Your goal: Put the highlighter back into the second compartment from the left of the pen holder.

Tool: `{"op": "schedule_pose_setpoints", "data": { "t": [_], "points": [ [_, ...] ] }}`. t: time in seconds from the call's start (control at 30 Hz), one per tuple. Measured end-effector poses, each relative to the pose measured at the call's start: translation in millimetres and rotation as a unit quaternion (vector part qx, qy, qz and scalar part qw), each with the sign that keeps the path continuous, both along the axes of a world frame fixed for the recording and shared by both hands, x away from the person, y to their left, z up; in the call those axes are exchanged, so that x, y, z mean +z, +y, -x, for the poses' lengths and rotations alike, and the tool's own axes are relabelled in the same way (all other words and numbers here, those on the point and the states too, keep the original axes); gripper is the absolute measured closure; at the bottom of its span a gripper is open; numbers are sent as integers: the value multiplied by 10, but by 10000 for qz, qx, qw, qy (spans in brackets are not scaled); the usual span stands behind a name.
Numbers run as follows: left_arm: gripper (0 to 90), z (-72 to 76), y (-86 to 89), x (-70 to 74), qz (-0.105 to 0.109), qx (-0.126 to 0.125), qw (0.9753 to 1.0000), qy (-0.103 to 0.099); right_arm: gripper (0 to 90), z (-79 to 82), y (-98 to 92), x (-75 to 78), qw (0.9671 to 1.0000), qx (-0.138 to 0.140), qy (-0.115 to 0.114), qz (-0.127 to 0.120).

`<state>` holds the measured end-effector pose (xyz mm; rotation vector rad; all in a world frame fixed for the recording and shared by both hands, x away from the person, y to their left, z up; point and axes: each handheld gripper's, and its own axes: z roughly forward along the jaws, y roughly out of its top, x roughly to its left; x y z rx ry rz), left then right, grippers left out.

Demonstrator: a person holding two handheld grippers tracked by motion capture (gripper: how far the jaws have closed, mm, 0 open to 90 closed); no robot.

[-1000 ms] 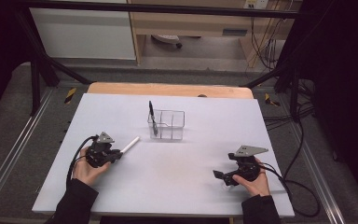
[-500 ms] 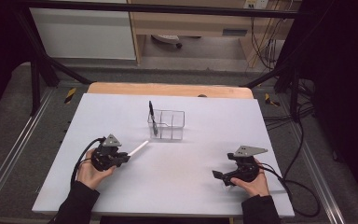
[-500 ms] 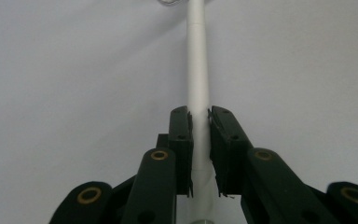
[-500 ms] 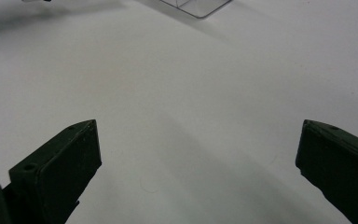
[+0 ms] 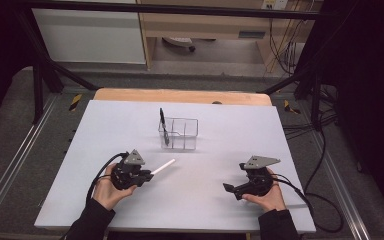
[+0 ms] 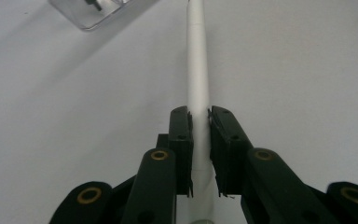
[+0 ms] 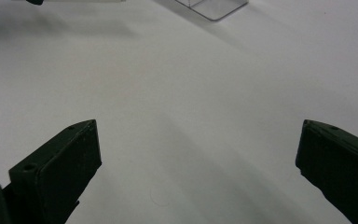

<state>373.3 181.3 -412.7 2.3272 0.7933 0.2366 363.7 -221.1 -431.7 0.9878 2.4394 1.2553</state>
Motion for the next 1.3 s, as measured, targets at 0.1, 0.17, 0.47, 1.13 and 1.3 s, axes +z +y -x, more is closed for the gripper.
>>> {"op": "schedule_pose_setpoints", "data": {
  "t": [0.1,0.17,0.47,1.13,1.3],
  "points": [
    [780,20,-74,-9,-22,-75,10000,18,5,2,65,13,9999,58,-77,131],
    [780,26,-113,-6,-52,-113,9999,28,5,1,113,24,9996,121,-130,208],
    [779,14,-271,-22,-115,-285,9995,101,5,5,361,97,9973,325,-341,571],
    [780,-50,-569,101,-250,-584,9979,138,23,38,960,261,9765,1197,-973,1506],
    [780,-83,-694,157,-303,-723,9968,163,37,49,1046,242,9678,1378,-1104,1795]
  ]
}}
